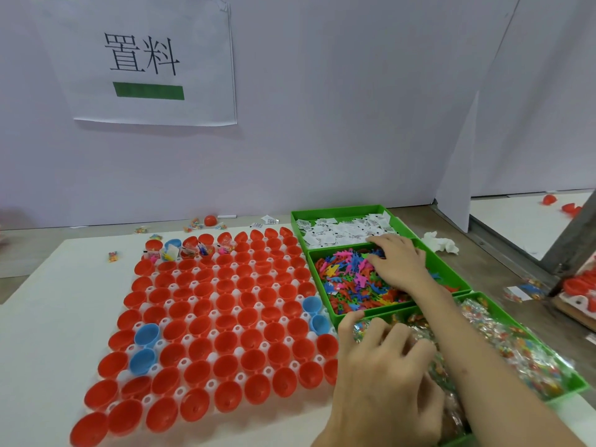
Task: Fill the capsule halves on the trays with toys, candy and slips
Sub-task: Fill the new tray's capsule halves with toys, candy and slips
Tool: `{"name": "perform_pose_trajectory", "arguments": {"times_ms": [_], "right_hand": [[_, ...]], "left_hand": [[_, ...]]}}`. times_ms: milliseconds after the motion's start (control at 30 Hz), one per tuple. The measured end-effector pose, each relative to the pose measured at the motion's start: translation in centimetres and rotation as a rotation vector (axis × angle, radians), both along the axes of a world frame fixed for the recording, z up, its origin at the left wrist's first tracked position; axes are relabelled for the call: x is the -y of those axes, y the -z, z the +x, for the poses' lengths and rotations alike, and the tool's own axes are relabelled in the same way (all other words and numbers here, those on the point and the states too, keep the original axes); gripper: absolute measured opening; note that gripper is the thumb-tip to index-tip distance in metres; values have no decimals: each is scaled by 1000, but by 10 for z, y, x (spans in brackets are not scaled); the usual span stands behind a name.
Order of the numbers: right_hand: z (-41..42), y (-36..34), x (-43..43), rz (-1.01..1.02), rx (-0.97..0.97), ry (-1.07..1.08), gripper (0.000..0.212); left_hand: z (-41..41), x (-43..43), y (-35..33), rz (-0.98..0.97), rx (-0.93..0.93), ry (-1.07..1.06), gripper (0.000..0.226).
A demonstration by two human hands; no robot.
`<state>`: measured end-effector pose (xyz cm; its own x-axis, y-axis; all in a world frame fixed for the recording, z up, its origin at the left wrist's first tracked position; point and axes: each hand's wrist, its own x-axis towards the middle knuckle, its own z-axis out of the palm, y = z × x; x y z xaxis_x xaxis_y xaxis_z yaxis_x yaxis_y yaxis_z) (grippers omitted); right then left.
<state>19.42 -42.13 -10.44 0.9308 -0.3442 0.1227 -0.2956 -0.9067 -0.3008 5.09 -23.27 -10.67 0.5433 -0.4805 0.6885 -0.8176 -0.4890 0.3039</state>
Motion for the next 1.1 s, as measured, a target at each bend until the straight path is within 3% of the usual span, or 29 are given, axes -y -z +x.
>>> {"name": "perform_pose_trajectory", "arguments": {"times_ms": [367,600,733,833,1000,1100], "right_hand": [[0,-10,-11,118,98,33,48],[11,-14,-6,-76,-104,-17,42],[14,-13,-4,-28,-9,6,33],[16,-10,-4,4,18,33,39],[23,-9,0,4,-11,23,42],[25,-4,3,71,81,14,38]], "left_hand": [[3,4,0,-83,35,160,18],[1,4,1,-41,8,220,46],[2,4,0,18,18,245,32],[3,5,1,50,45,250,17],[2,4,1,28,43,279,7],[3,2,0,-8,23,321,5]]}}
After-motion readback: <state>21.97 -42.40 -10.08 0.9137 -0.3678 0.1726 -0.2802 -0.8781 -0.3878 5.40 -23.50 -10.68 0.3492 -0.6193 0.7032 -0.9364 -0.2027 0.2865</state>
